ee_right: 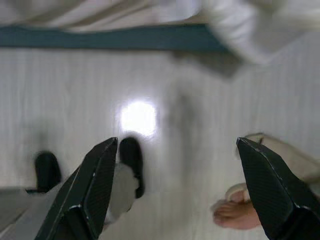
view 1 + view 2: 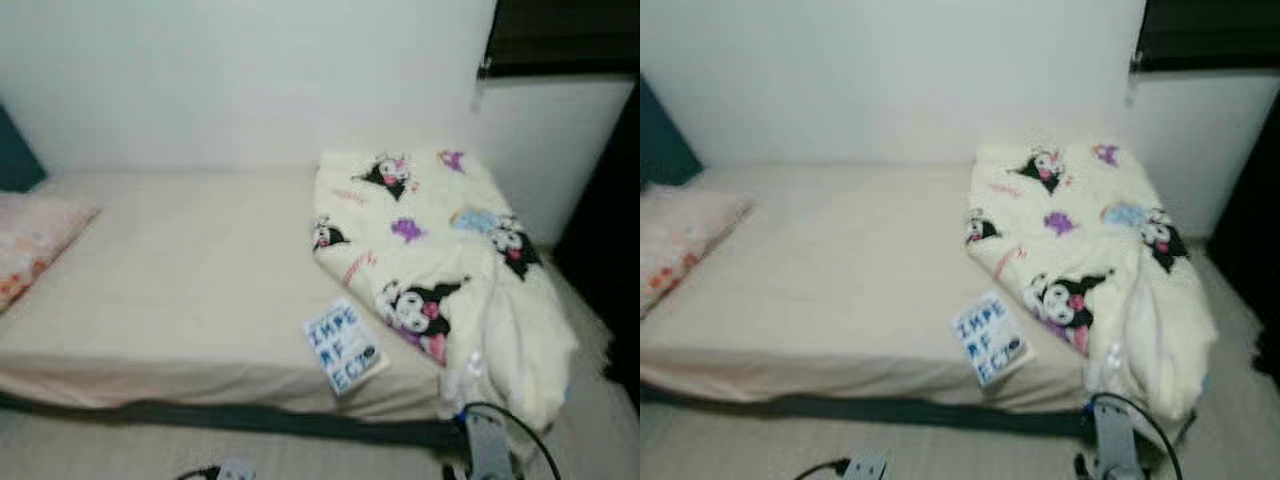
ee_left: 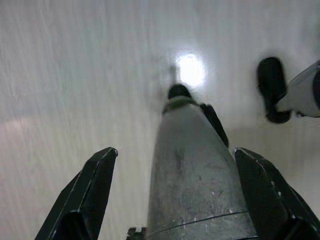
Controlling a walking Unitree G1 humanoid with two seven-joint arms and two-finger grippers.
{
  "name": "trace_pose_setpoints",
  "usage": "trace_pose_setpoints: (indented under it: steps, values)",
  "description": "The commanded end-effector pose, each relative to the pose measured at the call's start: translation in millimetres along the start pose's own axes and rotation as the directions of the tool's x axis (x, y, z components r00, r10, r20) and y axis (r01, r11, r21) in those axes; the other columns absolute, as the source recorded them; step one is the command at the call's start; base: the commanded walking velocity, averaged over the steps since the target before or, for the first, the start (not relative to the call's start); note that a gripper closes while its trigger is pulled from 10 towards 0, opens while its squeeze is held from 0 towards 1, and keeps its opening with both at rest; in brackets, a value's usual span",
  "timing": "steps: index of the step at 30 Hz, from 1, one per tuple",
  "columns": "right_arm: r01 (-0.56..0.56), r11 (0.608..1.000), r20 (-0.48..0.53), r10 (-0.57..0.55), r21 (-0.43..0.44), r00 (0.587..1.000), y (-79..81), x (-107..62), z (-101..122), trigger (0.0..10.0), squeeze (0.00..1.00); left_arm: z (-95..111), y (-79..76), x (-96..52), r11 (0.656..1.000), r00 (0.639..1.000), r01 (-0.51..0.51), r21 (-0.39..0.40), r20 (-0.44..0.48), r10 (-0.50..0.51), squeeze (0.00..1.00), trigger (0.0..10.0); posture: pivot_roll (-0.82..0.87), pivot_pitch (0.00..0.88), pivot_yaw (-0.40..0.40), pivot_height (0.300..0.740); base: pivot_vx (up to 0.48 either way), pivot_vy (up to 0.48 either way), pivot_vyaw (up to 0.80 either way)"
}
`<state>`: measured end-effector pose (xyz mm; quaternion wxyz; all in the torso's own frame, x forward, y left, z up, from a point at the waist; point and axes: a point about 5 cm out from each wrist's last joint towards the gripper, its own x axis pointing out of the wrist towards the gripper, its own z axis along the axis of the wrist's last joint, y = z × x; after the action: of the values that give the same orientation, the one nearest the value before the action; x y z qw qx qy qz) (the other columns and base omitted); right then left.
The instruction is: Clean up the room
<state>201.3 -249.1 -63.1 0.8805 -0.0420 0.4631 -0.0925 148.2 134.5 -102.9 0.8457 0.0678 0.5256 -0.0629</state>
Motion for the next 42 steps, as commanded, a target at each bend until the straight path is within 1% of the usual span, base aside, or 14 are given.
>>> trace_pose_setpoints:
  steps: [1,4,8,11,15,20,27,28,31,35,36,38,39,42]
  values:
    - [-0.022,0.999,0.009,0.021,0.033,1.0,5.5,0.3,0.7,10.0,0.0,1.3,5.5,0.1,1.0,1.0,-0.016,0.0,0.006,0.016,0.0,10.0,-0.16,0.009,0.058,0.74,0.0,0.0,0.0]
    - [-0.078,0.993,0.038,0.075,0.086,0.996,13.4,0.8,7.4,10.0,0.0,1.7,6.3,0.0,1.0,1.0,-0.02,0.001,0.011,0.02,0.0,10.0,-0.16,0.011,0.059,0.74,0.0,0.0,0.0]
    - [-0.133,0.986,0.066,0.127,0.098,0.99,21.7,1.2,15.3,10.0,0.0,1.4,7.0,0.0,1.0,1.0,-0.023,0.005,0.011,0.023,0.0,10.0,-0.16,0.013,0.061,0.74,0.0,0.0,0.0]
    - [-0.263,0.959,0.136,0.248,0.105,0.959,40.6,0.7,39.2,10.0,0.0,1.1,9.5,-0.1,1.0,1.0,-0.028,0.012,0.009,0.028,0.0,10.0,-0.16,0.015,0.062,0.74,0.0,0.0,0.0]
    - [-0.379,0.914,0.215,0.345,0.143,0.914,53.7,-1.8,61.7,10.0,0.0,1.6,16.1,-0.3,0.999,0.999,-0.037,0.018,0.01,0.037,0.0,10.0,-0.16,0.012,0.061,0.725,0.0,0.0,0.0]
    - [-0.452,0.87,0.305,0.384,0.199,0.872,56.5,-5.0,85.4,10.0,0.0,8.8,19.3,0.3,0.999,0.999,-0.042,0.021,0.024,0.041,0.0,10.0,-0.16,0.009,0.058,0.705,0.0,0.0,0.0]
    - [-0.486,0.834,0.373,0.377,0.261,0.848,52.0,-7.5,104.2,10.0,0.0,18.2,24.1,0.8,0.999,0.998,-0.049,0.021,0.047,0.048,0.0,10.0,-0.16,0.006,0.054,0.68,0.0,0.0,0.0]
    - [-0.495,0.825,0.385,0.378,0.272,0.842,51.1,-8.1,107.2,10.0,0.0,19.6,27.0,0.6,0.998,0.997,-0.054,0.009,0.053,0.054,0.0,10.0,-0.17,0.005,0.054,0.675,0.0,0.0,0.0]
    - [-0.515,0.803,0.414,0.378,0.298,0.828,49.7,-9.4,113.5,10.0,0.0,17.9,49.5,-1.9,0.994,0.993,-0.093,-0.05,0.07,0.097,0.0,10.0,-0.16,0.005,0.054,0.66,0.0,0.0,0.0]
    - [-0.519,0.799,0.418,0.378,0.303,0.826,49.6,-9.5,114.1,10.0,0.0,17.0,54.7,-2.7,0.993,0.991,-0.103,-0.064,0.074,0.108,0.0,10.0,-0.16,0.005,0.054,0.655,0.0,0.0,0.0]
    - [-0.529,0.786,0.43,0.377,0.321,0.821,49.6,-9.9,115.9,10.0,0.0,21.6,64.4,-4.4,0.986,0.985,-0.118,-0.121,0.112,0.132,0.0,10.0,-0.16,0.007,0.056,0.645,0.0,0.0,0.0]
    - [-0.532,0.78,0.438,0.373,0.33,0.818,49.1,-10.2,117.8,10.0,0.0,34.2,69.0,-5.4,0.973,0.974,-0.103,-0.208,0.179,0.141,0.0,10.0,-0.16,0.009,0.057,0.635,0.0,0.0,0.0]
    - [-0.532,0.78,0.438,0.373,0.33,0.818,49.1,-10.2,117.8,10.0,0.0,34.2,69.0,-5.4,0.973,0.974,-0.103,-0.208,0.179,0.141,0.0,10.0,-0.16,0.009,0.057,0.635,0.0,0.0,0.0]
    - [-0.534,0.761,0.456,0.352,0.369,0.817,45.9,-10.6,121.3,10.0,0.0,56.1,70.6,-6.8,0.953,0.952,-0.051,-0.297,0.274,0.137,0.0,10.0,-0.15,0.011,0.057,0.62,0.0,0.0,0.0]
